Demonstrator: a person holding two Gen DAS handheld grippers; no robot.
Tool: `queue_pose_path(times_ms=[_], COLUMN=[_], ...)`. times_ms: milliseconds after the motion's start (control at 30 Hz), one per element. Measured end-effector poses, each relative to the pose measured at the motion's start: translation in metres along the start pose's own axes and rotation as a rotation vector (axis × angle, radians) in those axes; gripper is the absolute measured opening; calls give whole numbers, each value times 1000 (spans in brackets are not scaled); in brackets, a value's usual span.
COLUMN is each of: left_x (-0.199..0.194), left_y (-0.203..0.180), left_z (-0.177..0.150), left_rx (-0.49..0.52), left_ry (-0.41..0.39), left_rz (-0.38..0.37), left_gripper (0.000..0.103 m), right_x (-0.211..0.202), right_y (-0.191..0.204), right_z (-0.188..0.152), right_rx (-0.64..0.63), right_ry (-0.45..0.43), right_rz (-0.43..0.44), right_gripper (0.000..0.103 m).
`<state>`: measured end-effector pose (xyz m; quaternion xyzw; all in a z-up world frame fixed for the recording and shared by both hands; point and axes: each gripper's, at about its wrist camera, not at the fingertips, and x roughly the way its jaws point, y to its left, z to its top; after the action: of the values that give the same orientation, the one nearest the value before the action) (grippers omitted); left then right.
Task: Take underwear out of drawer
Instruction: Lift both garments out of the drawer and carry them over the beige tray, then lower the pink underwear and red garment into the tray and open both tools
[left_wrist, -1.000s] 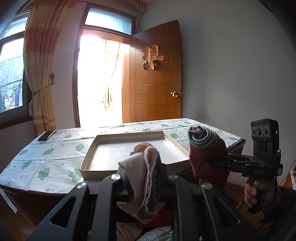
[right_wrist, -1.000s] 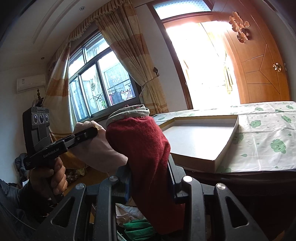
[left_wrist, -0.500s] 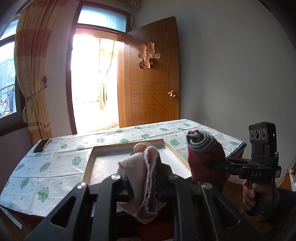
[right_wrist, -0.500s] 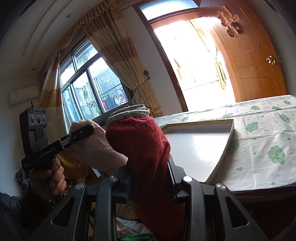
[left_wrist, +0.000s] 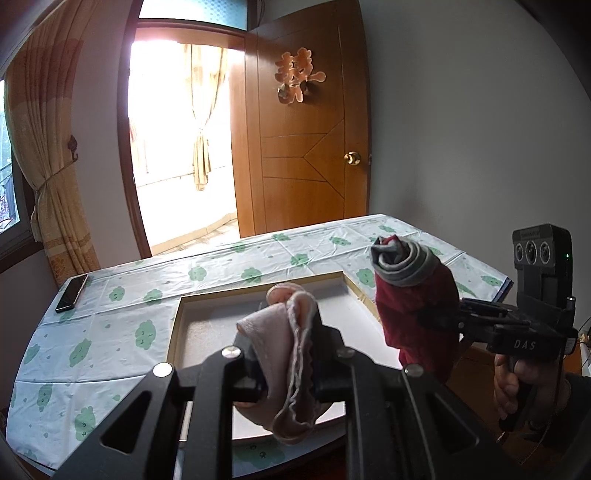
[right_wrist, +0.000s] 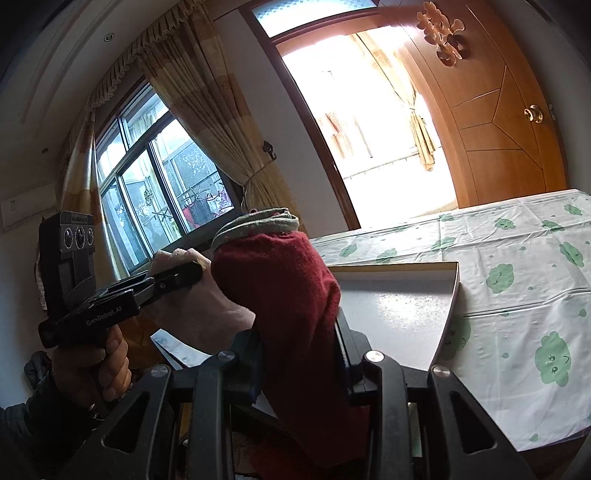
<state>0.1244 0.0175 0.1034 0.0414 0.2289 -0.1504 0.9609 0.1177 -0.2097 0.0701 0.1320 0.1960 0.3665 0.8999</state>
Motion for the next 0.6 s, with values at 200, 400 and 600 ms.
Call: queue_pose_path(times_ms=[200, 400, 600], left_x=[46, 93, 135], left_y=[9, 11, 6], left_z=[13, 29, 38], left_rx=[-10, -40, -5], left_ry=[78, 173, 251], left_rz=[-8, -44, -43], left_gripper=[15, 15, 15], right_x=[32, 59, 77], right_y=[-27, -59, -78], right_z=[15, 24, 32], right_rx=[92, 210, 256], right_ry=[27, 68, 95], right_rz=[-23, -45, -90], right_gripper=[34, 34, 34])
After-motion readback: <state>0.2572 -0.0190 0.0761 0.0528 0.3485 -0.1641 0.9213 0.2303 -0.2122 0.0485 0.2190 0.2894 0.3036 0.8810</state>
